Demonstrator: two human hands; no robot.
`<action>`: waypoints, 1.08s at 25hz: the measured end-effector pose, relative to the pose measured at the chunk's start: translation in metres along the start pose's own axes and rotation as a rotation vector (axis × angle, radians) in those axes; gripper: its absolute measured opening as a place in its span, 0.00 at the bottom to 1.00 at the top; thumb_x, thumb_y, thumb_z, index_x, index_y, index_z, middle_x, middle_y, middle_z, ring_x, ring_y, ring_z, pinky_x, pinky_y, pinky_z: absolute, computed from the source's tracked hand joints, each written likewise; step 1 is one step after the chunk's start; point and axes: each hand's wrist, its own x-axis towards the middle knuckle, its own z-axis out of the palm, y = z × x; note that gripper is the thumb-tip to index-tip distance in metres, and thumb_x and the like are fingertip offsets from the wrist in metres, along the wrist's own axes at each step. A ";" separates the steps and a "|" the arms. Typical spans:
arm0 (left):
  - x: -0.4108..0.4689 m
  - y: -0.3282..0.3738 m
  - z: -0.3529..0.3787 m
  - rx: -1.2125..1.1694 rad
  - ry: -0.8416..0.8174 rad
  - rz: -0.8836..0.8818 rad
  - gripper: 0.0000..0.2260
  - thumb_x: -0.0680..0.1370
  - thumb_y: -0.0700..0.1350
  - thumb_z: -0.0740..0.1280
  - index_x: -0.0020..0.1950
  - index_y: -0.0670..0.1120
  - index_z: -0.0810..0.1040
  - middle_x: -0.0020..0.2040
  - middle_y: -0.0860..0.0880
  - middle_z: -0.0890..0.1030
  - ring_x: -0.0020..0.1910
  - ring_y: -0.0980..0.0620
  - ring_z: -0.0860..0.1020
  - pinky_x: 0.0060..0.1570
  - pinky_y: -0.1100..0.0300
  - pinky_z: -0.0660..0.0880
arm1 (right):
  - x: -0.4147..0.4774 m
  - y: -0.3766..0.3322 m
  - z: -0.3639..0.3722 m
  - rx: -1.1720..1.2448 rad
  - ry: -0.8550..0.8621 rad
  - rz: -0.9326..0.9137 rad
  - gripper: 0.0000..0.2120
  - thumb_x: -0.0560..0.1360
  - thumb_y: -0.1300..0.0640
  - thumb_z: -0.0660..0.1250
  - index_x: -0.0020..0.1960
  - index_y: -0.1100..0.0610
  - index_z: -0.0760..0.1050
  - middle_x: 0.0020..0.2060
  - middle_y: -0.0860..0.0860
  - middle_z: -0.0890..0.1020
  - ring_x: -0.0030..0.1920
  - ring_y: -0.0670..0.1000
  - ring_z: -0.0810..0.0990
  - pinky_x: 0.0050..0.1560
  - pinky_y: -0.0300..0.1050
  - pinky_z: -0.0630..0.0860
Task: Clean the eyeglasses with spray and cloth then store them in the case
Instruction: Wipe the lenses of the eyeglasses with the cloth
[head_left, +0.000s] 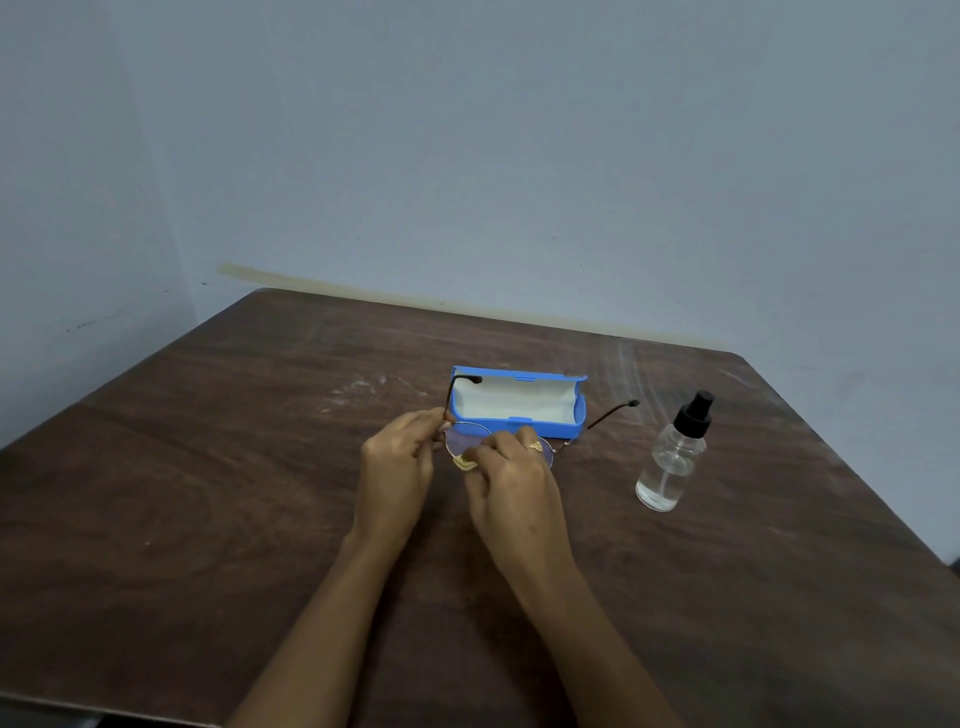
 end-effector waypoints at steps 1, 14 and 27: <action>0.000 0.000 0.000 -0.007 0.011 -0.001 0.14 0.65 0.26 0.61 0.45 0.34 0.81 0.42 0.39 0.83 0.41 0.50 0.81 0.43 0.59 0.76 | 0.000 0.002 0.000 0.037 0.010 0.022 0.05 0.62 0.70 0.70 0.35 0.63 0.79 0.30 0.55 0.80 0.36 0.57 0.76 0.33 0.45 0.77; -0.002 -0.004 0.001 -0.024 0.058 -0.067 0.17 0.64 0.22 0.61 0.45 0.37 0.82 0.42 0.46 0.83 0.41 0.57 0.78 0.45 0.68 0.77 | -0.004 0.026 -0.005 -0.048 0.239 0.289 0.09 0.67 0.68 0.71 0.46 0.63 0.81 0.39 0.57 0.82 0.41 0.58 0.80 0.34 0.47 0.79; -0.001 -0.004 0.000 -0.084 0.115 -0.179 0.17 0.65 0.20 0.60 0.44 0.36 0.82 0.39 0.48 0.81 0.35 0.58 0.79 0.41 0.76 0.75 | -0.008 0.028 -0.005 0.009 0.108 0.225 0.04 0.68 0.67 0.70 0.41 0.61 0.81 0.39 0.55 0.82 0.45 0.58 0.78 0.35 0.47 0.77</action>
